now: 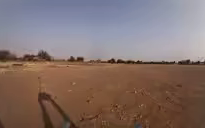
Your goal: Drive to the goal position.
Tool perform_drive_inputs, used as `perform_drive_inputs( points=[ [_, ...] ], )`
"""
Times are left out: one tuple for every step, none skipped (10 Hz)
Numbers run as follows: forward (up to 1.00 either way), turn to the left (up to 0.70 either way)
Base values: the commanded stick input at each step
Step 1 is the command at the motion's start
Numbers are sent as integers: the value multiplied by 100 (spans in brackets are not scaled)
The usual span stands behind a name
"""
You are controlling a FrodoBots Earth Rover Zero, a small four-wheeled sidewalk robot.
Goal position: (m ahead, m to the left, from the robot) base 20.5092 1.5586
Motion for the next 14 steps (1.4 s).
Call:
perform_drive_inputs(
  points=[
    [70,0],
    [70,0],
    [70,0],
    [70,0],
    [70,0],
    [70,0],
    [70,0],
    [70,0],
    [70,0],
    [70,0],
    [70,0],
    [70,0],
    [70,0],
    [70,0]
  ],
)
